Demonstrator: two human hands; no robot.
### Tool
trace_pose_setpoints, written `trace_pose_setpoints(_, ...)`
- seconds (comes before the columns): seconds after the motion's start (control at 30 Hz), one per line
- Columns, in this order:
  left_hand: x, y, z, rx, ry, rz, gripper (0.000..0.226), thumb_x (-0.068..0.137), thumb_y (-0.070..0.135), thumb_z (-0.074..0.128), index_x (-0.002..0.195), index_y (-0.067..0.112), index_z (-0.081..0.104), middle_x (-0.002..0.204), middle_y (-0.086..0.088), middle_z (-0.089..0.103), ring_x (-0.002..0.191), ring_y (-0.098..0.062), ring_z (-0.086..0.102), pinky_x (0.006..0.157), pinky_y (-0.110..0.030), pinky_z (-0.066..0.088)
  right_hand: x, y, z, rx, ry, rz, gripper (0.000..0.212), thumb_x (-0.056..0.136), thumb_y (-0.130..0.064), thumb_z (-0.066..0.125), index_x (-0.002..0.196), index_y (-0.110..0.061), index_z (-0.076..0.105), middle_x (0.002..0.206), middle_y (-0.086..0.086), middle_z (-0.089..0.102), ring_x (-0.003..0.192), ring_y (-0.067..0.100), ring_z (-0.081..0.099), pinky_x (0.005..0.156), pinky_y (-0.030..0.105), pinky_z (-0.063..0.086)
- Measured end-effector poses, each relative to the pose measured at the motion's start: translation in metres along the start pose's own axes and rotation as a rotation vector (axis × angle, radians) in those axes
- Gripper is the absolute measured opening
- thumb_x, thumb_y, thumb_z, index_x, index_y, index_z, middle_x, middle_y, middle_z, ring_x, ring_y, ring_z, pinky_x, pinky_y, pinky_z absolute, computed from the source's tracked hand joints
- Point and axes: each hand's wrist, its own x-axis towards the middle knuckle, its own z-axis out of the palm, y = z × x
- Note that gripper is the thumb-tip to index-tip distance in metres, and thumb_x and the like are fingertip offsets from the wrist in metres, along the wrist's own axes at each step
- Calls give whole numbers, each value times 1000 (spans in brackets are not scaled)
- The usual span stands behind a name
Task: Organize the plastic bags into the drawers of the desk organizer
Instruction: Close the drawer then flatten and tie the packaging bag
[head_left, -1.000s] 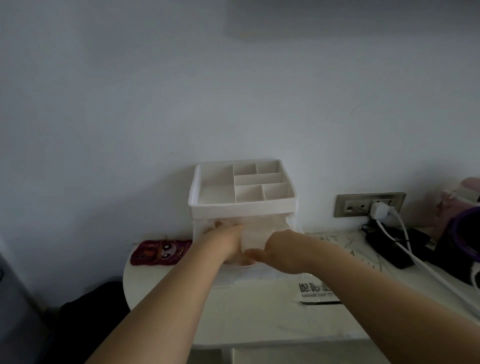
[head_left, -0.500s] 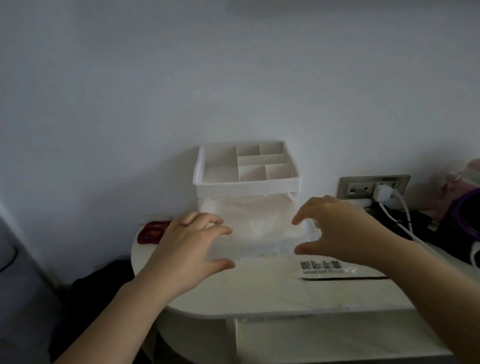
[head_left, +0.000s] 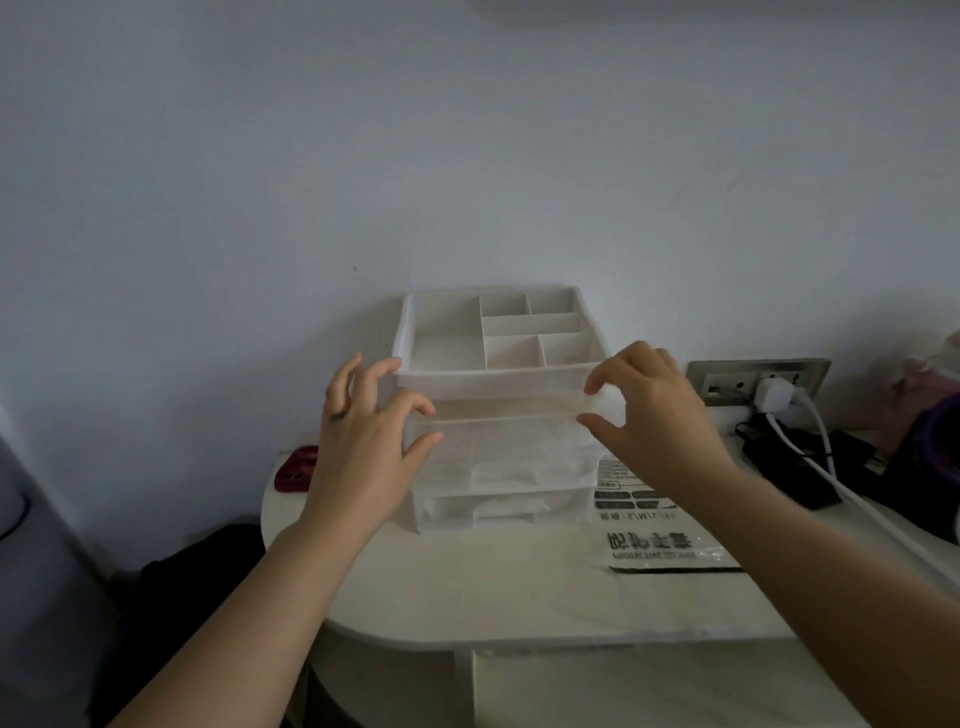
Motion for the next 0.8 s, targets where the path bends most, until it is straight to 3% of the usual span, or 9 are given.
trace_pose_setpoints(0.13, 9, -1, 13, 42, 50, -66, 53, 72, 32, 79, 118, 14, 57, 138, -17, 36, 131, -39, 24, 99, -54, 40, 7, 7, 16, 41, 66, 76, 62, 76, -33, 76, 131, -18, 48, 133, 7, 42, 117, 23, 38, 94, 34, 38)
trace_pose_setpoints(0.37, 18, -3, 31, 30, 94, -91, 46, 75, 23, 78, 117, 16, 59, 138, -19, 35, 129, -40, 25, 95, -53, 42, 12, 11, 38, 122, 109, 111, 43, 78, -31, 75, 115, -15, 60, 134, 8, 45, 110, 25, 48, 91, 39, 45)
trace_pose_setpoints(0.67, 17, -3, 42, -19, 143, -128, 45, 77, 19, 76, 118, 16, 58, 136, -18, 34, 126, -38, 26, 95, -49, 43, 12, 9, 51, 183, 177, 128, 42, 79, -27, 74, 115, -11, 60, 137, 10, 42, 108, 27, 53, 92, 41, 48)
trace_pose_setpoints(0.8, 21, 5, 41, -24, 140, -164, 45, 80, 18, 73, 122, 15, 56, 139, -18, 32, 128, -38, 24, 98, -50, 42, 13, 7, 49, 187, 148, 155, 43, 83, -28, 70, 121, -14, 57, 142, 7, 39, 119, 26, 47, 99, 43, 44)
